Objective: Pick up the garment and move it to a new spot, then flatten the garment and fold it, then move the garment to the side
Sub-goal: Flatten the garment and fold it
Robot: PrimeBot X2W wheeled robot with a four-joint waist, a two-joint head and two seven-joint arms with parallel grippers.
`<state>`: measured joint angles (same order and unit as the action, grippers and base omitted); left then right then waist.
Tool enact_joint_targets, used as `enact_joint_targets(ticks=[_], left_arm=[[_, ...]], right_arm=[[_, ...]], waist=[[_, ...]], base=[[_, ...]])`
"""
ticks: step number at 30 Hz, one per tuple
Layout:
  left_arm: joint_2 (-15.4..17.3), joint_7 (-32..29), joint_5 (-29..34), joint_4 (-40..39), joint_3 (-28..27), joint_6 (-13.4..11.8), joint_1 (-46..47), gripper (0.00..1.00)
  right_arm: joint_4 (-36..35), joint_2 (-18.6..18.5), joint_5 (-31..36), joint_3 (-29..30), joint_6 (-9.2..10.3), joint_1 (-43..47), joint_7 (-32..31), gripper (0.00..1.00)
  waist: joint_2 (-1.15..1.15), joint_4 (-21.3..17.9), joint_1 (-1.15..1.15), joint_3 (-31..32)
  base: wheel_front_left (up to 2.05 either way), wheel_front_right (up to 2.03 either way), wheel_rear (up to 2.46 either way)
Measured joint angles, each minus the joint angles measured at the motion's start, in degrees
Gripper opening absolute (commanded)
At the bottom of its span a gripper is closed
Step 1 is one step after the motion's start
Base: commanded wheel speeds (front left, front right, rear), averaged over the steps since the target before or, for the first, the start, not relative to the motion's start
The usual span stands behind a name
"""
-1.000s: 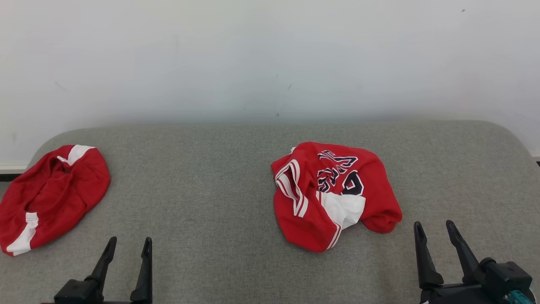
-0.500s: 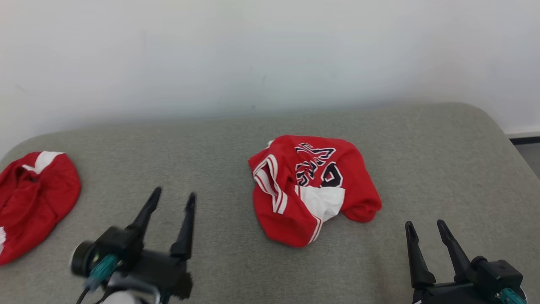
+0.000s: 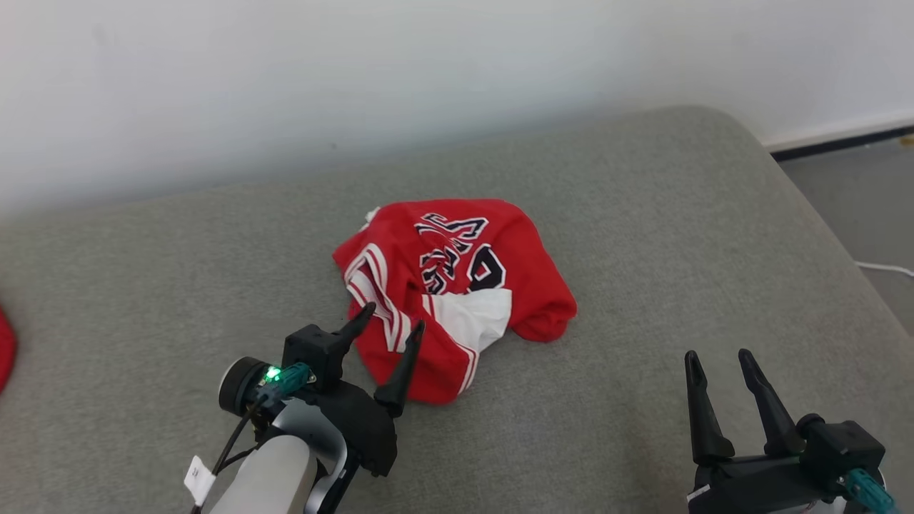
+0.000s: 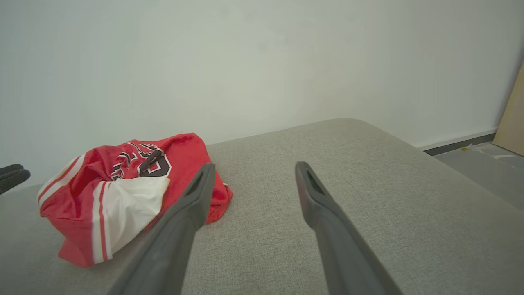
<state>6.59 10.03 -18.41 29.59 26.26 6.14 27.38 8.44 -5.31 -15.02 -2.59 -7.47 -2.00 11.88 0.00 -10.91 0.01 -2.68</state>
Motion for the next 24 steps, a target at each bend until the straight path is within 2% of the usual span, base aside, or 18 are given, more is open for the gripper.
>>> enact_joint_targets(ticks=[7, 8, 9, 16, 24], left_arm=[[-0.60, -0.34, -1.34, 8.82, 1.83, 0.60, 2.69, 1.00], [-0.79, -0.20, -1.57, 9.59, 2.26, 0.85, 3.08, 0.62], [-0.93, 0.13, -1.82, 10.15, 2.85, 0.93, 3.37, 0.00], [-1.33, 3.69, -4.69, 9.50, 3.39, 1.27, 5.98, 0.00], [3.27, 4.67, -6.48, 0.33, 2.32, 1.29, 2.24, 0.00]], right_arm=[[1.07, 0.24, -0.13, -0.03, 0.00, -1.37, 1.20, 1.00], [1.21, 0.27, -0.13, -0.03, 0.00, -1.50, 1.26, 1.00], [1.36, 0.36, -0.13, -0.03, 0.01, -1.55, 1.33, 1.00], [2.50, 0.36, -0.36, 0.75, 0.00, -1.41, 2.02, 1.00], [2.87, 0.10, -0.38, 1.24, 0.00, 0.31, 2.21, 1.00]], waist=[[0.00, -3.12, 0.00, -3.27], [0.00, -3.45, 0.00, -3.64], [0.01, -3.74, 0.01, -3.98], [0.00, -3.45, 0.00, -4.34], [0.00, 1.53, 0.00, -2.68]], base=[[0.00, 0.00, 0.00], [0.00, 0.00, 0.00], [0.00, 0.00, 0.00], [0.00, 0.00, 0.00], [0.00, 0.00, 0.00]])
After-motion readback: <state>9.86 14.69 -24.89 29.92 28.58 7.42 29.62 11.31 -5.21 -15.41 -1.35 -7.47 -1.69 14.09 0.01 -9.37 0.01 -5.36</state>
